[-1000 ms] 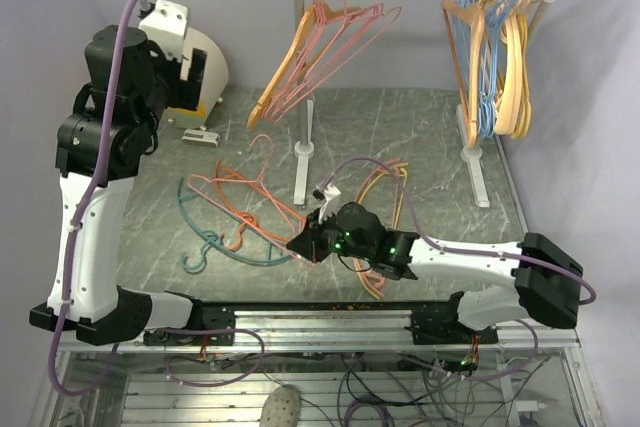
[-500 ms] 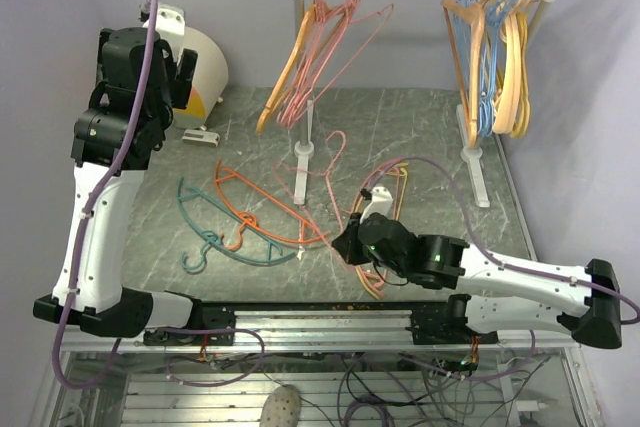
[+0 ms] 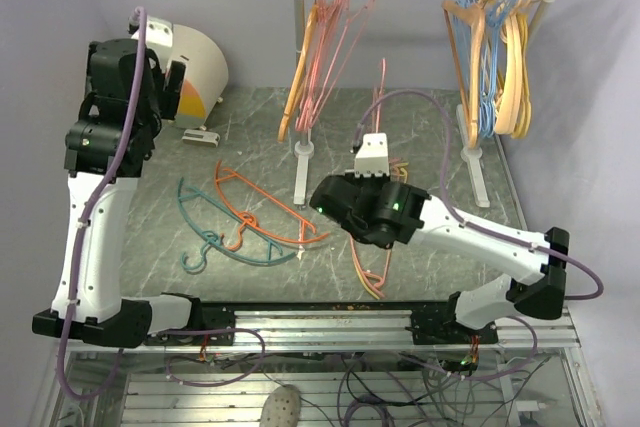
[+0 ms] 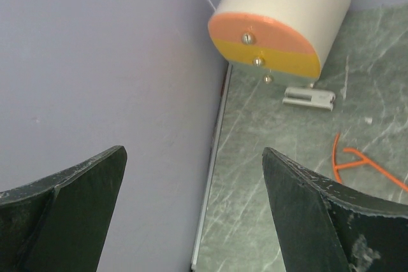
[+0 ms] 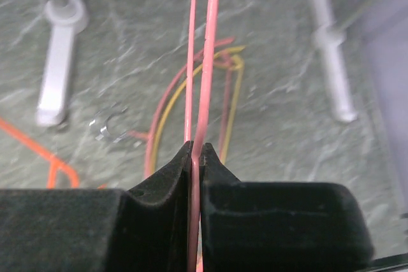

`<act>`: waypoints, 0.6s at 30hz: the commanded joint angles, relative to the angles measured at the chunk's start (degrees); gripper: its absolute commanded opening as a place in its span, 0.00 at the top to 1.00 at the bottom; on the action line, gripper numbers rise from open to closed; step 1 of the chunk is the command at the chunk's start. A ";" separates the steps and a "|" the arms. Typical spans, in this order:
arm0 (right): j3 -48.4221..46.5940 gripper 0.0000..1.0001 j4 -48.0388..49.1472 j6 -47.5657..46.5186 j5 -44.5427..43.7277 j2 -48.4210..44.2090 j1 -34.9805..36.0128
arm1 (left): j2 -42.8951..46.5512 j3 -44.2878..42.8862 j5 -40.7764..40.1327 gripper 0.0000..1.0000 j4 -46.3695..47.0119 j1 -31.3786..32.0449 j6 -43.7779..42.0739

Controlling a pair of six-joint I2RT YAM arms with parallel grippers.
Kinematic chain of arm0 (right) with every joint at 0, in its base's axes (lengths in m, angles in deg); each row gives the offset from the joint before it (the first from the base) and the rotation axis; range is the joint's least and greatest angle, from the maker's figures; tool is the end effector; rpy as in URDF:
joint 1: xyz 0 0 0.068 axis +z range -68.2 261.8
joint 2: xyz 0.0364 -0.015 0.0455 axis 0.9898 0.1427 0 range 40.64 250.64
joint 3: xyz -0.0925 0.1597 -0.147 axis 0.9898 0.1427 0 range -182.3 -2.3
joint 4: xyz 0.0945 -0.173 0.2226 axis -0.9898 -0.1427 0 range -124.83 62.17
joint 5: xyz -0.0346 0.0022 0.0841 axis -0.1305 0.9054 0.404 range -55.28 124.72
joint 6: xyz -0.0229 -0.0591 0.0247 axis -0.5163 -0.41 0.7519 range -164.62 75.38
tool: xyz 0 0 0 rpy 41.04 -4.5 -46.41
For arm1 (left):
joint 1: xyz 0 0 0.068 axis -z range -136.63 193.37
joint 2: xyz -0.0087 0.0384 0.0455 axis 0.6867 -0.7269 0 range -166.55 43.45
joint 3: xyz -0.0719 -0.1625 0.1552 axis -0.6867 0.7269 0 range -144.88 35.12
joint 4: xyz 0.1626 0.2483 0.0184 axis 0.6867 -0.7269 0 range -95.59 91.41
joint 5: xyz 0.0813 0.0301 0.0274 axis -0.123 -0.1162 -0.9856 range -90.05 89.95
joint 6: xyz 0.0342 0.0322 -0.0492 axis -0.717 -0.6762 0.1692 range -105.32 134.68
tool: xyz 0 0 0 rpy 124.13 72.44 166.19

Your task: Organize the hangers

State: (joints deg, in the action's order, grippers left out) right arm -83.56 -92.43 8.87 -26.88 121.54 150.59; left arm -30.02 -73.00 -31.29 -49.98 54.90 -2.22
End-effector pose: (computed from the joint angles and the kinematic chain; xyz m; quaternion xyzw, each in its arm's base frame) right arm 0.1570 0.2720 0.3080 0.0016 0.8451 -0.0732 0.5296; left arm 0.2703 -0.0262 0.5053 0.0341 0.7887 0.2428 0.5638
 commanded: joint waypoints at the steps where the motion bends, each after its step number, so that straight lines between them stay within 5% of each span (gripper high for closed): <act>1: -4.56 1.00 7.69 -21.67 -13.28 -0.11 -5.66 | 0.81 8.19 0.88 0.01 0.73 -1.14 -1.08; 5: 2.17 1.00 42.41 -51.27 -3.44 -8.38 -9.99 | 2.30 13.72 1.53 0.02 1.61 -1.98 -0.83; 18: -14.54 1.00 45.54 -61.96 12.64 -0.72 -20.84 | 0.03 12.44 11.70 0.02 -2.22 -4.54 2.84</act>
State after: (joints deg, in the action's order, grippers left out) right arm -93.67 -48.50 -48.81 -21.53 117.74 134.16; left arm -29.32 -57.89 -24.78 -50.55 51.60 -0.91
